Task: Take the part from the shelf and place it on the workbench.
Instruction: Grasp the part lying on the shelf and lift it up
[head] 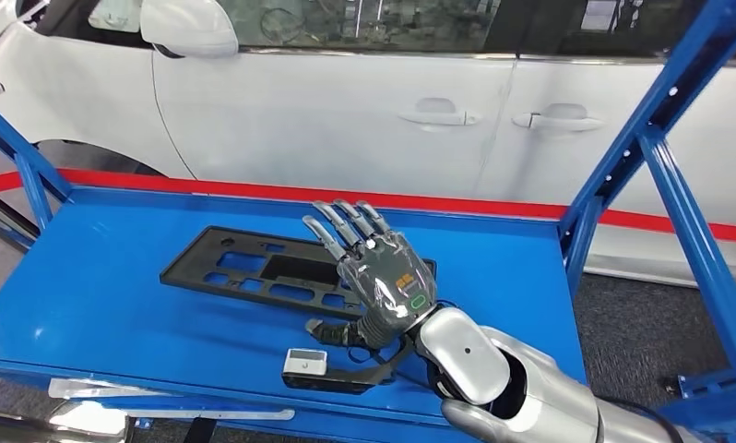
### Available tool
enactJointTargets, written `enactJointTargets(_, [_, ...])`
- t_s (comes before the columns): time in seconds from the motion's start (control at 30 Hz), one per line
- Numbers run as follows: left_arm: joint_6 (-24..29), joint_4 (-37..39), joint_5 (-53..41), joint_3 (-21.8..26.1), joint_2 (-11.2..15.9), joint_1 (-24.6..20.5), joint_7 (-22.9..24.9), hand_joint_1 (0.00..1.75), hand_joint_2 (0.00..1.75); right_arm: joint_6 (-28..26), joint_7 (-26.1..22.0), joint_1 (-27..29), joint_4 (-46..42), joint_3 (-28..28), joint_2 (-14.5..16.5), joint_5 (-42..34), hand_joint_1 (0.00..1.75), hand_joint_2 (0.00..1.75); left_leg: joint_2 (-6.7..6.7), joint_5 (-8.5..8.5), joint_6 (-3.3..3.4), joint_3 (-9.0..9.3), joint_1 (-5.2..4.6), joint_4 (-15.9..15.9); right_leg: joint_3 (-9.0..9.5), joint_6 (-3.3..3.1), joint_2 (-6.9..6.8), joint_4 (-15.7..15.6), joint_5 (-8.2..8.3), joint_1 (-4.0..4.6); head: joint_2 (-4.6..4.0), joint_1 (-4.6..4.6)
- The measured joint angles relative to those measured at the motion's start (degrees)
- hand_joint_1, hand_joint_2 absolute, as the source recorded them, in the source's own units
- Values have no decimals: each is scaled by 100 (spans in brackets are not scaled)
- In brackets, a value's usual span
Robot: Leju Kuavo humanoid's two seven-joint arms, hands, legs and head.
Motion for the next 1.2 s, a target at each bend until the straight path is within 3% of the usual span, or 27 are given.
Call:
enactJointTargets(0.07, [0, 0, 1, -1, -7, -3, -7, 0, 0, -22, -24, 2, -25, -26, 0, 16, 0, 0, 3, -520, 13, -208, -6, 662, -100, -77, -14, 0, 88, 37, -1, -12])
enactJointTargets(0.1, [0, -1, 1, -2, -9, -6, -9, 0, 0, -33, -41, 4, -29, -32, -1, 28, 0, 0, 3, -717, 28, -281, -15, 990, -159, -104, -18, 7, 130, 67, -1, -11])
enactJointTargets(0.13, [0, -1, 1, -2, -10, -8, -10, 0, 0, -41, -61, 6, -31, -33, -1, 42, 0, 0, 2, -807, 51, -276, -33, 1169, -218, -123, -19, 17, 171, 99, 0, -10])
enactJointTargets(0.17, [0, -1, 2, -3, -9, -8, -12, 0, 0, -47, -80, 7, -37, -33, -1, 55, 0, 0, 2, -791, 86, -173, -62, 1149, -273, -137, -18, 27, 208, 131, 0, -10])
enactJointTargets(0.2, [0, -1, 2, -3, -7, -10, -15, 0, 0, -51, -99, 7, -49, -33, -1, 66, 0, 0, 1, -694, 139, 30, -101, 932, -320, -147, -16, 36, 243, 160, 0, -10])
enactJointTargets(0.27, [-1, -1, 2, -3, 2, -29, -23, 0, 0, -51, -128, 3, -90, -34, 1, 81, 0, 0, 11, -484, 286, 541, -191, 200, -387, -152, -18, 45, 310, 208, -1, -7])
enactJointTargets(0.33, [-2, -1, 4, -4, 9, -62, -31, 0, 0, -48, -144, -1, -128, -35, 3, 86, 0, 0, 33, -387, 382, 773, -252, -247, -435, -118, -37, 38, 385, 214, -1, -5])
enactJointTargets(0.43, [-1, 0, 23, -7, 5, -68, -35, 0, 0, -33, -147, -1, -149, -36, 4, 86, 0, 0, 56, -227, 414, 744, -251, -396, -476, -37, -50, 3, 486, 195, -1, -8])
enactJointTargets(0.47, [2, 0, 35, -8, 1, -60, -34, 0, 0, -24, -147, -1, -153, -38, 3, 86, 0, 0, 67, -143, 416, 744, -229, -469, -505, -1, -39, 36, 425, 200, -1, -2])
enactJointTargets(0.53, [14, 0, 49, -10, -7, -60, -40, 0, 0, 7, -149, 0, -156, -41, 1, 84, 0, 0, 93, 13, 417, 690, -183, -588, -640, 93, -17, 401, 17, 166, -1, 19])
enactJointTargets(0.6, [34, -1, 46, -11, -6, -70, -74, 0, 0, 48, -154, 8, -157, -41, -1, 77, 0, 0, 92, 109, 416, 566, -165, -602, -791, 200, -19, 1035, -426, 76, -1, 35])
enactJointTargets(0.63, [49, -1, 45, -13, -6, -72, -102, 0, 0, 65, -156, 15, -157, -41, -1, 72, 0, 0, 93, 148, 395, 501, -150, -589, -809, 247, -22, 1269, -480, 29, -1, 35])
enactJointTargets(0.67, [68, -1, 49, -14, -6, -71, -129, 0, 0, 79, -158, 20, -157, -41, -2, 64, 0, 0, 96, 184, 360, 433, -124, -568, -745, 296, -24, 1342, -412, -17, -1, 36])
enactJointTargets(0.7, [90, -1, 55, -14, -6, -69, -156, 0, 0, 93, -161, 21, -157, -41, -2, 55, 0, 0, 98, 214, 323, 362, -89, -534, -582, 347, -27, 1222, -276, -61, -1, 36])
enactJointTargets(0.77, [127, -1, 73, -14, 7, -72, -197, 0, 0, 127, -172, 18, -157, -41, -1, 39, 0, 0, 96, 247, 226, 221, -31, -427, -67, 458, -29, 580, -141, -131, -1, 44])
enactJointTargets(0.8, [138, -1, 82, -14, 16, -73, -211, 0, 0, 142, -179, 14, -161, -41, 1, 31, 0, 0, 91, 260, 174, 164, -17, -370, 121, 460, -23, 296, -165, -134, -1, 43])
enactJointTargets(0.87, [156, -1, 99, -14, 36, -70, -227, 0, 0, 175, -192, 8, -168, -42, 3, -9, 0, 87, 78, 302, 72, 85, -9, -304, 227, 368, -7, 61, -268, -97, 0, 46])
enactJointTargets(0.93, [173, -1, 111, -14, 38, -58, -240, 0, 0, 244, -204, 7, -169, -42, 3, -114, 0, 175, 73, 333, -6, 53, 16, -287, 169, 213, -7, 51, -227, -80, 0, 46])
enactJointTargets(1.0, [179, -1, 116, -15, 37, -49, -250, 0, 0, 327, -213, -1, -163, -41, 4, -242, 0, 175, 71, 123, -39, -60, 37, -48, 135, 96, -14, 26, -158, -69, 0, 36])
enactJointTargets(1.1, [179, -1, 119, -18, 40, -47, -258, 0, 0, 410, -223, -10, -112, -34, 5, -406, 0, 175, 66, -469, -24, -431, 20, 943, 54, -8, -21, 22, -90, -16, 0, 25])
enactJointTargets(1.13, [179, -1, 117, -21, 42, -44, -259, 0, 0, 428, -230, -8, -80, -29, 5, -454, 0, 175, 65, -534, -9, -483, 8, 1151, 27, -27, -21, 23, -74, 9, 0, 25])
enactJointTargets(1.17, [179, -1, 115, -27, 43, -41, -260, 0, 0, 445, -238, -7, -43, -25, 5, -496, 0, 175, 64, -494, 15, -438, -8, 1166, 6, -39, -20, 25, -61, 31, 0, 25])
enactJointTargets(1.2, [179, -1, 111, -36, 43, -39, -260, 0, 0, 457, -249, -7, -4, -22, 5, -535, 0, 175, 62, -370, 51, -289, -31, 976, -8, -45, -19, 27, -51, 51, 0, 25])
